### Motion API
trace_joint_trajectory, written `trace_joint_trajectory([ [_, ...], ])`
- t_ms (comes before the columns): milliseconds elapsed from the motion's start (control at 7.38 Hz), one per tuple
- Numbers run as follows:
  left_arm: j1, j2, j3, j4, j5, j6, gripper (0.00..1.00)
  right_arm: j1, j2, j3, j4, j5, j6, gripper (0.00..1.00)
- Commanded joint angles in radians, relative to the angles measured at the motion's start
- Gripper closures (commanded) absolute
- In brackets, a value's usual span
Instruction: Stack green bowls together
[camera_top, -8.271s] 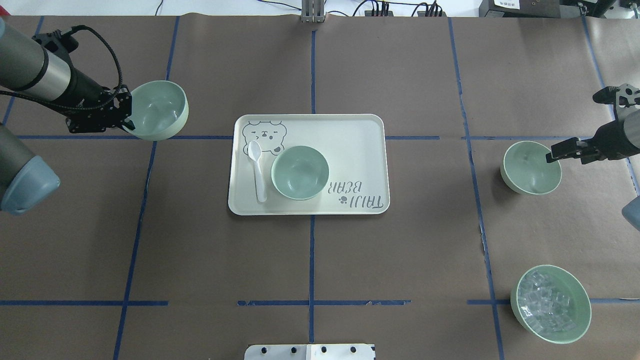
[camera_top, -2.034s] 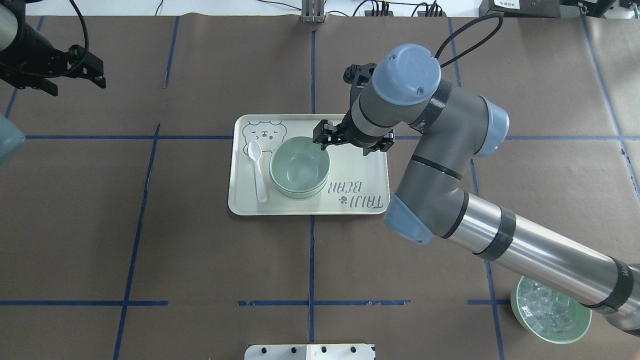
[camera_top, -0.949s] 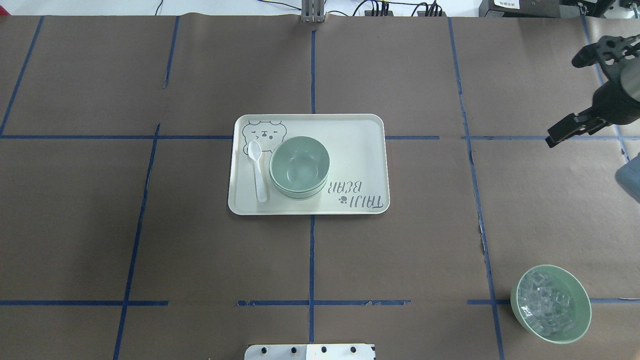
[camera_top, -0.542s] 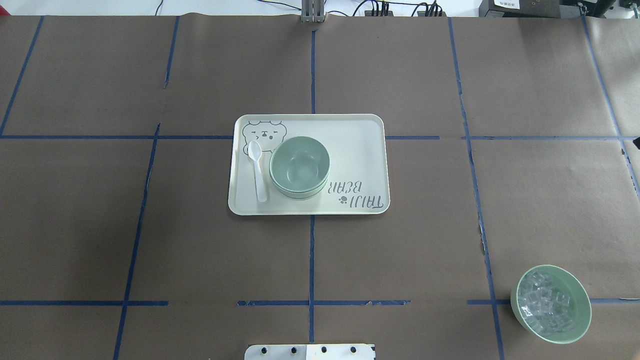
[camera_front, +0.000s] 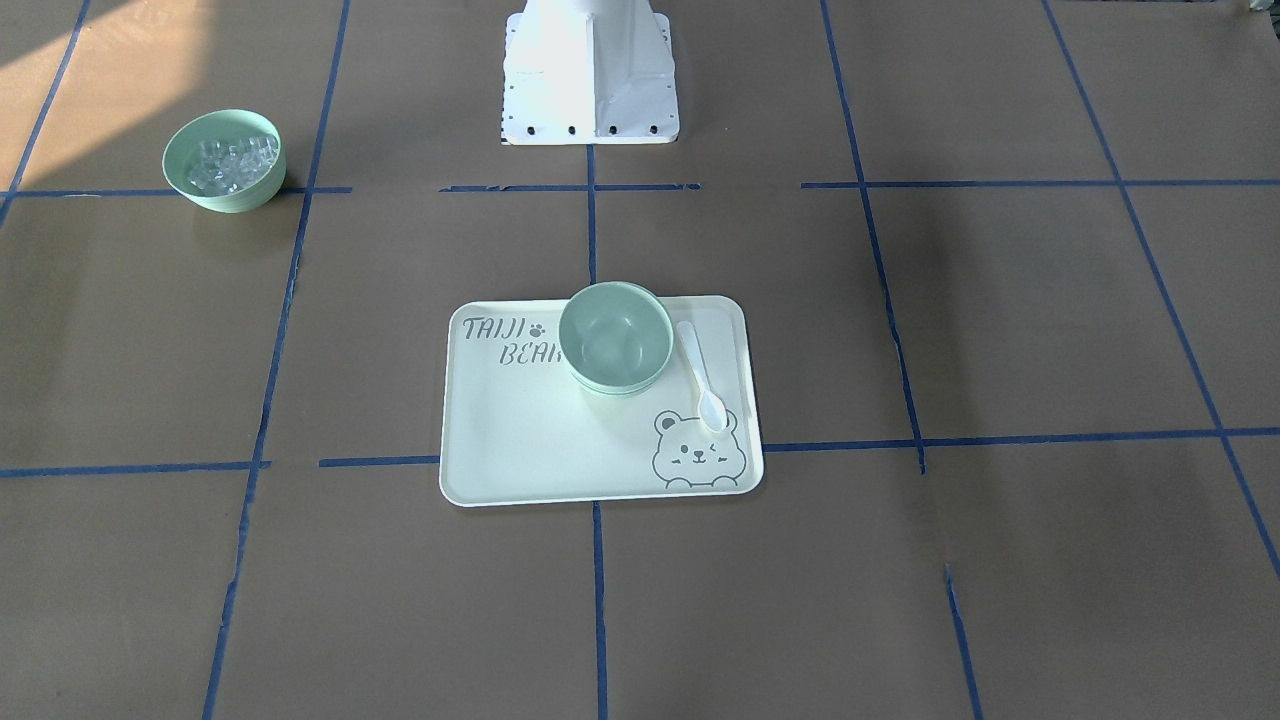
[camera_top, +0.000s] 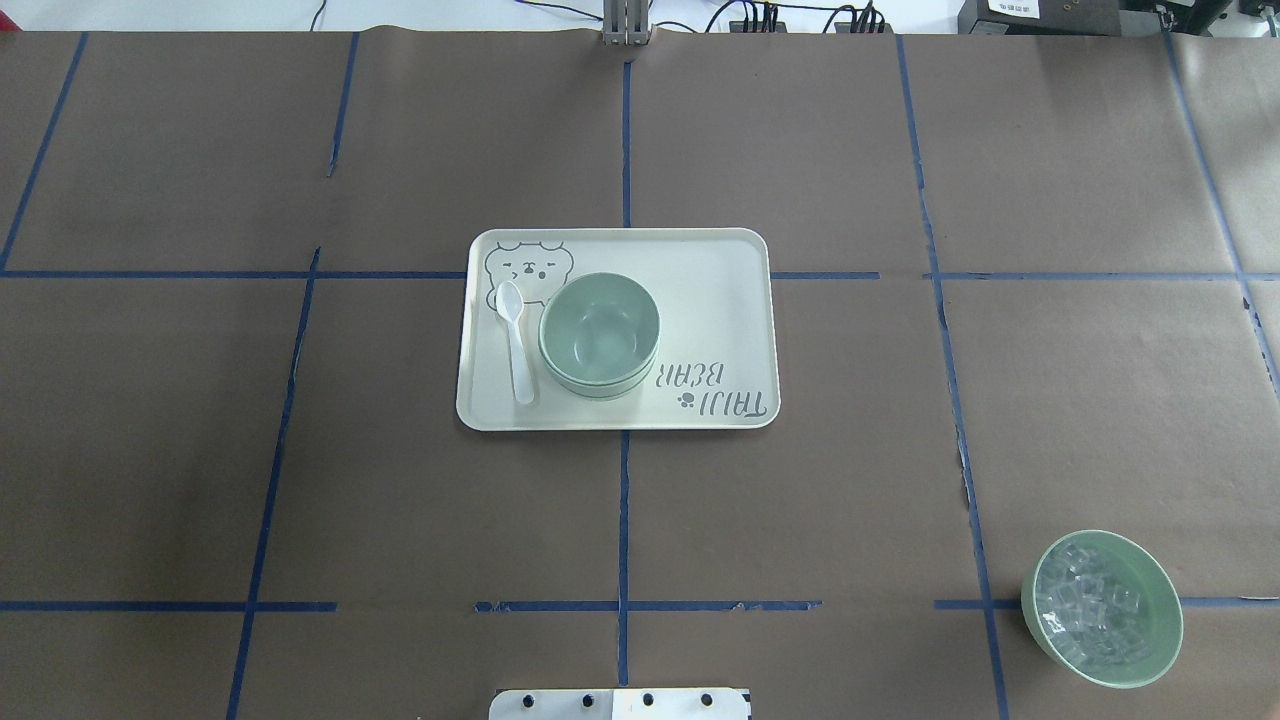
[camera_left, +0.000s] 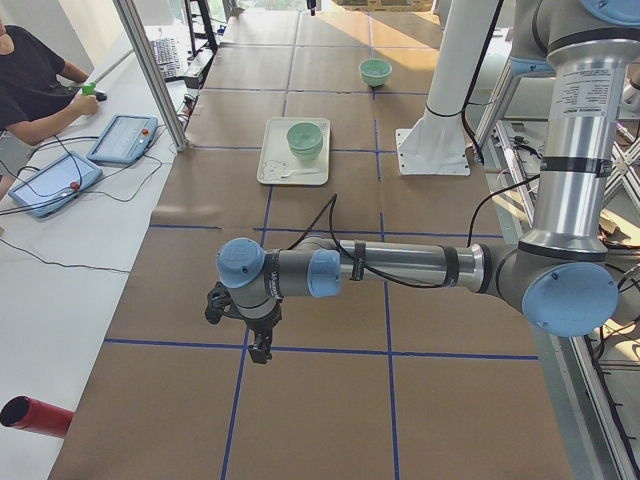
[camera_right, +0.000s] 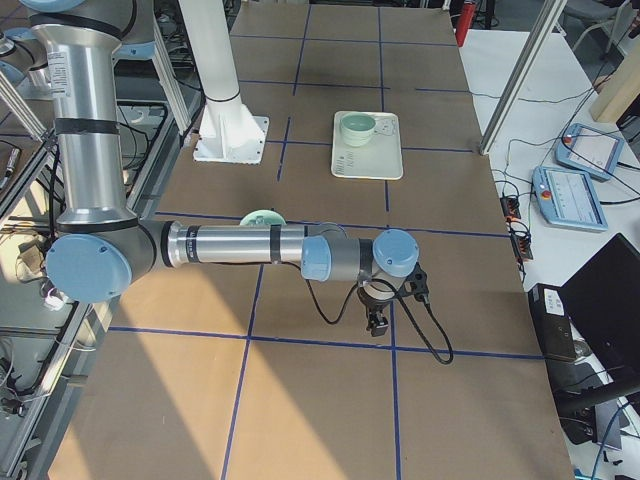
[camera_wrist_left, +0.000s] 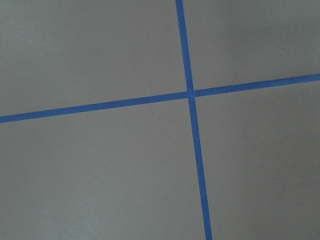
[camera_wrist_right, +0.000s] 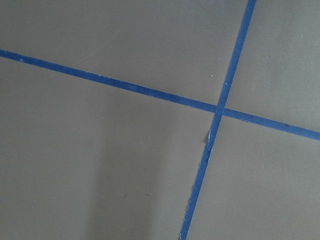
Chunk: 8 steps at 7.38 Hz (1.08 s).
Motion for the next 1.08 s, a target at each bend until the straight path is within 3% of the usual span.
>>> trace_joint_trajectory([
  [0,-0.001,0.004,0.001,0.000,-0.001,-0.001,0.00,0.049,-0.004,-0.022,0.004,-0.002,0.008,0.00],
  [678,0.001,0.004,0.001,0.000,-0.001,-0.007,0.00,0.115,-0.045,-0.013,0.005,0.005,0.013,0.00],
  [949,0.001,0.004,0.000,0.000,-0.001,-0.008,0.00,0.123,-0.106,0.046,0.005,0.007,0.030,0.00],
])
